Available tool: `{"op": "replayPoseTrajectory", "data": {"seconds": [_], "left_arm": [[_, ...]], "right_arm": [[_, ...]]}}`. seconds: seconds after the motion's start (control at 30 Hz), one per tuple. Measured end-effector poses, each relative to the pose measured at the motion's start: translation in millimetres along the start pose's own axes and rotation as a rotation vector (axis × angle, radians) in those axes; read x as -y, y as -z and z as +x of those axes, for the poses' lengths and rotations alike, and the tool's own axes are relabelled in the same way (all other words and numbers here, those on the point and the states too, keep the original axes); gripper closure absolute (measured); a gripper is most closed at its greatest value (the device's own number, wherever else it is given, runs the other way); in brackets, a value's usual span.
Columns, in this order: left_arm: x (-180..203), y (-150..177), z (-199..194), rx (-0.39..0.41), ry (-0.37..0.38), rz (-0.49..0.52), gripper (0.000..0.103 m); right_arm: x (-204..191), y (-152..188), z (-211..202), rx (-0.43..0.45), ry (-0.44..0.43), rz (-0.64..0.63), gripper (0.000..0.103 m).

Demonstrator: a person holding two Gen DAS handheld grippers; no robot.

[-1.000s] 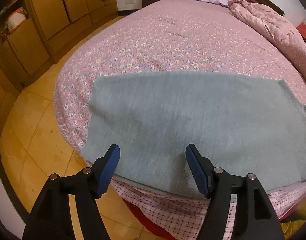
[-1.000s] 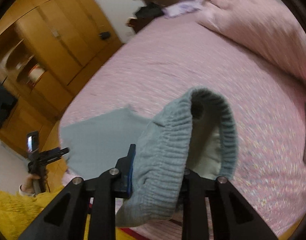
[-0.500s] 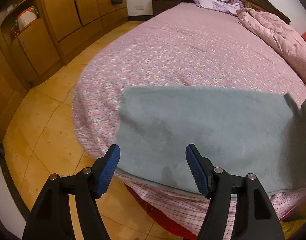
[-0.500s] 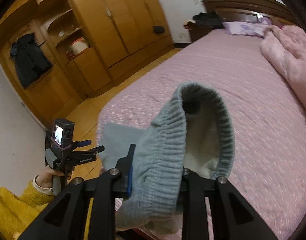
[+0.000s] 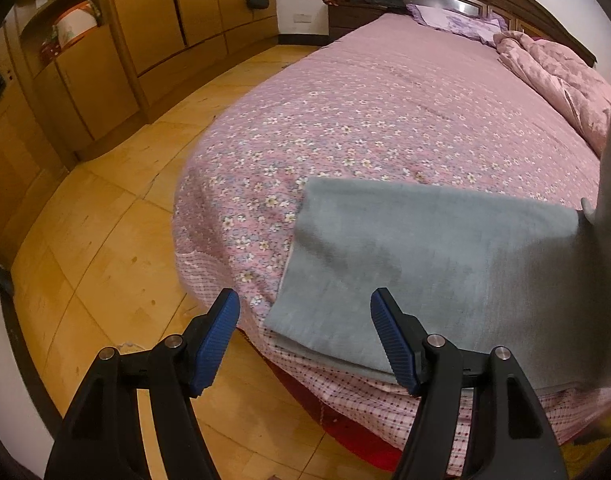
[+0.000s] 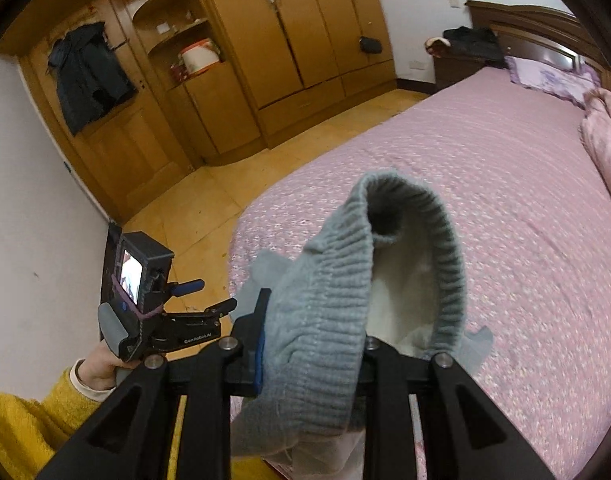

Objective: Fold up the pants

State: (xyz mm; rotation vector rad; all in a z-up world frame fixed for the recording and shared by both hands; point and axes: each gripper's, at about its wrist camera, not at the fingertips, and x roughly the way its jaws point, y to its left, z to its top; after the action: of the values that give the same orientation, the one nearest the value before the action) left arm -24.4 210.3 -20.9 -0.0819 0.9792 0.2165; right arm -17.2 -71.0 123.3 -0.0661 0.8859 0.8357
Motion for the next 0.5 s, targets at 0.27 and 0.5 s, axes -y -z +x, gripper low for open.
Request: {"op": "replayPoseTrajectory", "data": {"seconds": [0.27, 0.5], "left_arm": [[-13.8, 2.4, -1.7, 0.01, -0.002, -0.022, 0.04], [-31.1, 9.1, 3.4, -0.002, -0.018, -0.044, 0.04]], "right_arm": [[-18.8, -17.0, 33.1, -0.058, -0.038, -0.057, 0.078], [-33.7, -14.4, 77.8, -0.137, -0.072, -0.104, 0.078]]}}
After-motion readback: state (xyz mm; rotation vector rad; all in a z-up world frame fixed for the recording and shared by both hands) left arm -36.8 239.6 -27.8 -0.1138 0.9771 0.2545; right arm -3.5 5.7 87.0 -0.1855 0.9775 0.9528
